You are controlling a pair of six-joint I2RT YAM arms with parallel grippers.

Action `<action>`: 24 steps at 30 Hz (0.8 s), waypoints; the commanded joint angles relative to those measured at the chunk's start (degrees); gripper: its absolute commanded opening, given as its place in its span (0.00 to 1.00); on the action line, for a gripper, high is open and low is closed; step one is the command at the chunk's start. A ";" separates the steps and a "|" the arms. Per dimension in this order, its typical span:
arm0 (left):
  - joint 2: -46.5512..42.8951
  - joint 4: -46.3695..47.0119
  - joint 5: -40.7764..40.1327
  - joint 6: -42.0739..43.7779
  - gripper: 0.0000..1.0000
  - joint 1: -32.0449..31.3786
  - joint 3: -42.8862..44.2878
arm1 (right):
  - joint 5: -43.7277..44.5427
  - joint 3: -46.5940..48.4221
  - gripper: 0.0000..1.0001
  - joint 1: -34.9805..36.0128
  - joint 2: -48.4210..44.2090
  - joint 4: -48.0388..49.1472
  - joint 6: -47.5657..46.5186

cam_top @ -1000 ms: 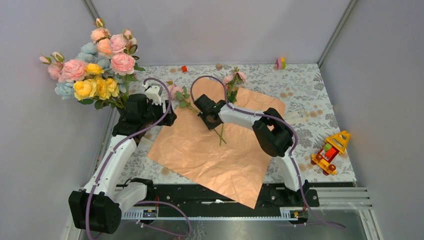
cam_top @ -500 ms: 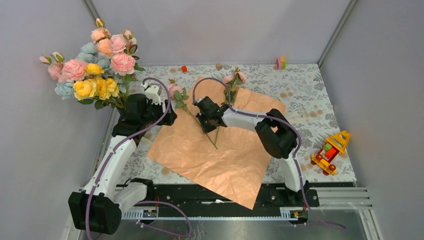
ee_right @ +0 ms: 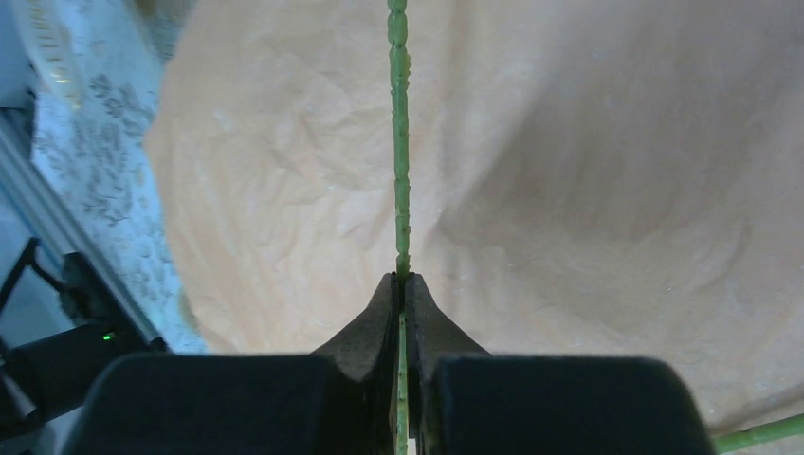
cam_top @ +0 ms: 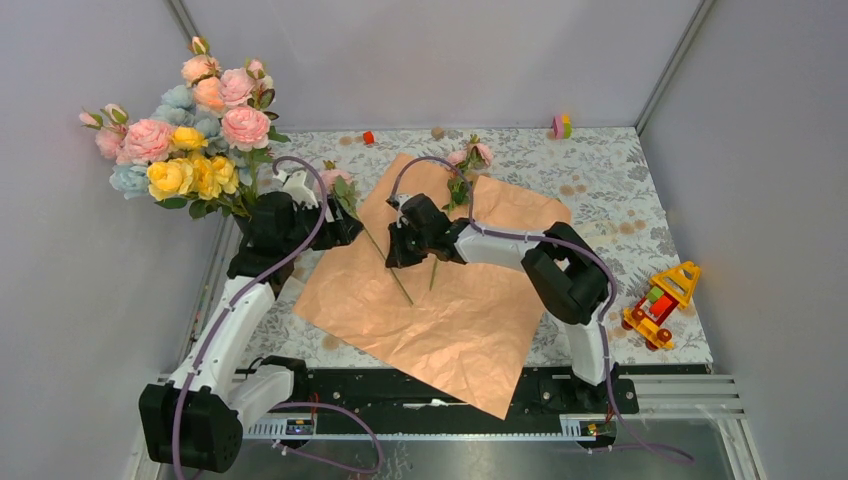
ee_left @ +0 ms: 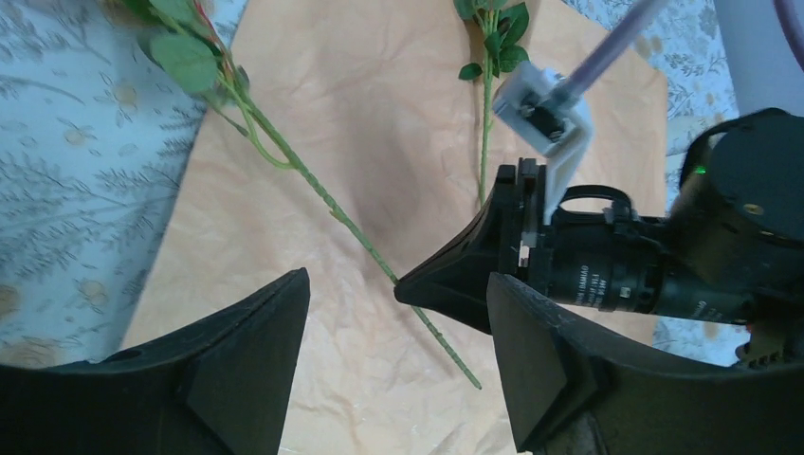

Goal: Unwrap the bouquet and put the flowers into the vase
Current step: Pick up the fake flower from the wrapping paper.

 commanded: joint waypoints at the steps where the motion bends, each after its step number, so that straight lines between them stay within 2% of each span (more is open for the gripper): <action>1: -0.46 7.53 2.68 -8.74 0.73 0.14 -2.40 | -2.96 -2.62 0.00 0.55 -6.44 9.68 3.87; 17: 4.37 22.70 5.23 -25.21 0.74 0.23 -8.07 | -5.62 -12.61 0.00 0.43 -15.94 23.84 8.26; 24: 5.50 24.91 4.40 -26.98 0.72 0.32 -7.65 | -7.96 -16.29 0.00 0.51 -19.59 28.02 7.88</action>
